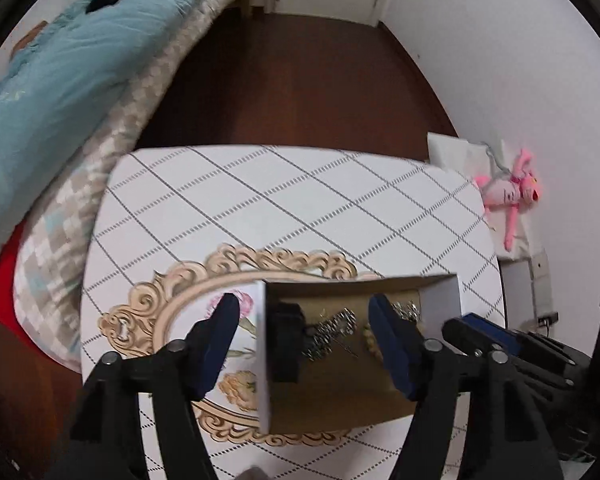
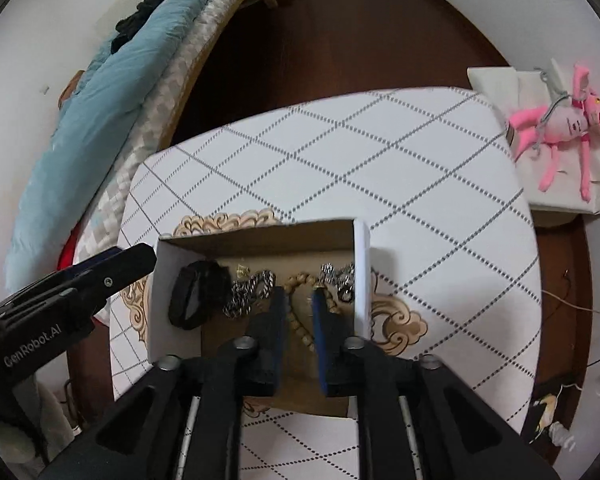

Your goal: Organize jewelry

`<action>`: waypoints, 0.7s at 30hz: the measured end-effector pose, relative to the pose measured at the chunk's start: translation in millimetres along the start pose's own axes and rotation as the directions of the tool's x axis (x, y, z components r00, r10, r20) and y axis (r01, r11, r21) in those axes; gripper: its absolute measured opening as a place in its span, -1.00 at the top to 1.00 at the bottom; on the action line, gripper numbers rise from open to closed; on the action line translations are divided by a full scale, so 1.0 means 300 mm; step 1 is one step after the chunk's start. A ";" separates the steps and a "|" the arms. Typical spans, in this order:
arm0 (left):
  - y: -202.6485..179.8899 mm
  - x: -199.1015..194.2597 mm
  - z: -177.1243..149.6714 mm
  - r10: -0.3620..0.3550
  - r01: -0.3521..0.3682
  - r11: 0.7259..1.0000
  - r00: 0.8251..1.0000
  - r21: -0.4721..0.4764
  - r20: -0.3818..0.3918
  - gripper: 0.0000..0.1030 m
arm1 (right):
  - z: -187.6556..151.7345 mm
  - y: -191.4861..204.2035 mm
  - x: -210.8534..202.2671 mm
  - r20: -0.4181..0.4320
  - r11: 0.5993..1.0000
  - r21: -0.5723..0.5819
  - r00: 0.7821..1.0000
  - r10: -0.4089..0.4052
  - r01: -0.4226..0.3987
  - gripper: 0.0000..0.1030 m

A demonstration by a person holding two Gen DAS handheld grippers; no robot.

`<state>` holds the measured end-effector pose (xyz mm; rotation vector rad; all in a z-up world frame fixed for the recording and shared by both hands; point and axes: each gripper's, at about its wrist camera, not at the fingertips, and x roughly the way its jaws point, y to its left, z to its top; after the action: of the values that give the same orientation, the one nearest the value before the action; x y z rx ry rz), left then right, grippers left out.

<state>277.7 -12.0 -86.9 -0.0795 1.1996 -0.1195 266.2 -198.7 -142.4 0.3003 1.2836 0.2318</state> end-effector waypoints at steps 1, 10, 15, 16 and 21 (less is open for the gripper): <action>0.006 -0.004 -0.002 0.016 -0.016 1.000 1.000 -0.002 0.004 -0.30 | 0.005 0.001 -0.008 0.006 1.000 -0.003 1.000 -0.002 0.002 0.39; 0.036 0.002 -0.096 0.133 -0.133 0.991 0.991 0.014 0.034 -0.98 | -0.035 -0.005 -0.070 0.073 0.969 -0.072 0.970 -0.230 0.235 -0.82; 0.026 0.011 -0.167 0.167 -0.169 0.985 0.985 0.037 0.049 -0.98 | -0.102 -0.011 -0.070 0.089 0.933 -0.102 0.937 -0.337 0.345 -0.99; 0.029 0.013 -0.180 0.168 -0.170 0.985 0.985 0.032 0.047 -0.98 | -0.111 -0.011 -0.068 0.092 0.928 -0.108 0.933 -0.349 0.358 -0.99; 0.030 0.012 -0.218 0.175 -0.176 0.984 0.984 0.021 0.044 -0.99 | -0.145 -0.026 -0.066 0.095 0.926 -0.090 0.928 -0.359 0.367 -0.99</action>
<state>218.4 -3.5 -114.8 0.0456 1.1575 0.0216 219.1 -208.7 -138.3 -0.0239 1.2207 -0.0293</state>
